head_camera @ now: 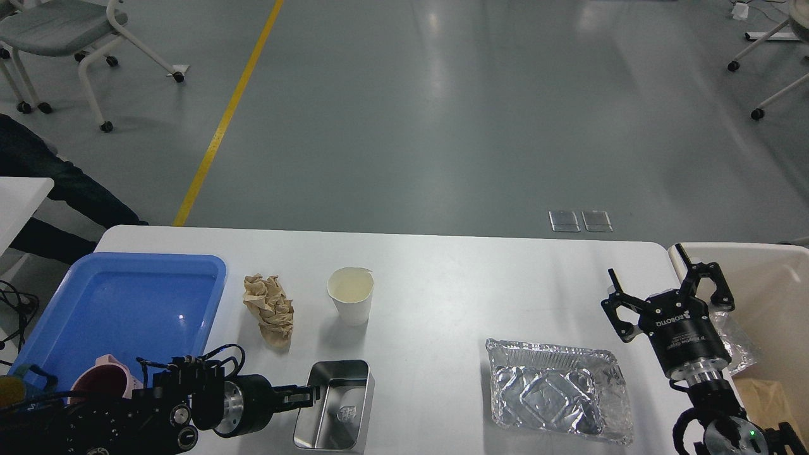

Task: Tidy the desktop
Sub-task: 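Grasp the steel box rim with the left gripper, then lift the steel box with the left gripper and set it on the blue tray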

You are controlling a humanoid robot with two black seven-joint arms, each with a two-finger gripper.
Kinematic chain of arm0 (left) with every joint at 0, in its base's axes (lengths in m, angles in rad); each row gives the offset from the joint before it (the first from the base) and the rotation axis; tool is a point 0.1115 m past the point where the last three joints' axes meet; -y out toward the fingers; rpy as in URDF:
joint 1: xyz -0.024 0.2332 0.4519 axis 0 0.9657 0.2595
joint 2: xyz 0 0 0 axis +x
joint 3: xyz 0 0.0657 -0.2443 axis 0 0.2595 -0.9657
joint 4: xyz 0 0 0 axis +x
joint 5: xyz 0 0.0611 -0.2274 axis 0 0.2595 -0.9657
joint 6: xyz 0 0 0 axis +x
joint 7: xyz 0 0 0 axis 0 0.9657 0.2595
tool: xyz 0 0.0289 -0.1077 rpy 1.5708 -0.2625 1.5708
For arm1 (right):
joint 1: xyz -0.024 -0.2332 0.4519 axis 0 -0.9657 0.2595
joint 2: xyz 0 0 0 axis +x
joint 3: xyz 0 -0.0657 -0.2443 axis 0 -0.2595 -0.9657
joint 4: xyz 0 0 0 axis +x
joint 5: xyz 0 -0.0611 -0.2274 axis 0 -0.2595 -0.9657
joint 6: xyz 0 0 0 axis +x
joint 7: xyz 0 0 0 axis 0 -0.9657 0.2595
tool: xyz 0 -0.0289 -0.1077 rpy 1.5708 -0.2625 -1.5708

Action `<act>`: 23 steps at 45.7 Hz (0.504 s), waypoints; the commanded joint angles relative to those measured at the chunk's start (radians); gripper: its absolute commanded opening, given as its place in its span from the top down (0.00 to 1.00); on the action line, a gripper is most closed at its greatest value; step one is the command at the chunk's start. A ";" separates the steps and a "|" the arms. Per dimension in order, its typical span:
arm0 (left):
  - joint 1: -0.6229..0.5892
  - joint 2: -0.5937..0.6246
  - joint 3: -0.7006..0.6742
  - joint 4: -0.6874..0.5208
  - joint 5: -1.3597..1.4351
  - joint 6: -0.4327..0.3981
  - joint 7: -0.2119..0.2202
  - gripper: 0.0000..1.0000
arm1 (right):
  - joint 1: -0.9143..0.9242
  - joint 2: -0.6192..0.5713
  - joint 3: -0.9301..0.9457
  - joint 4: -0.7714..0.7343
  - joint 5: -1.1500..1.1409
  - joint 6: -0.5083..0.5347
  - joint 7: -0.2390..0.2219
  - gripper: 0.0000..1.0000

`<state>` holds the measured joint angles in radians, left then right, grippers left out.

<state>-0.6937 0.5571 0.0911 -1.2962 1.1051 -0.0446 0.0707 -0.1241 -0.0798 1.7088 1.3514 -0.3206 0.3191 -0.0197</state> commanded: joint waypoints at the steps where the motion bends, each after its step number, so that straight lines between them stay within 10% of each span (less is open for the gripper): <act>1: -0.020 0.017 -0.002 -0.008 -0.001 0.000 -0.002 1.00 | 0.000 0.002 0.000 0.000 0.000 0.000 0.000 0.00; 23: -0.233 0.309 -0.011 -0.285 -0.047 -0.058 -0.048 1.00 | 0.001 0.009 0.000 0.002 -0.029 -0.002 0.000 0.00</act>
<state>-0.8848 0.7676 0.0804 -1.5072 1.0693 -0.0919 0.0367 -0.1227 -0.0722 1.7100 1.3514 -0.3477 0.3190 -0.0196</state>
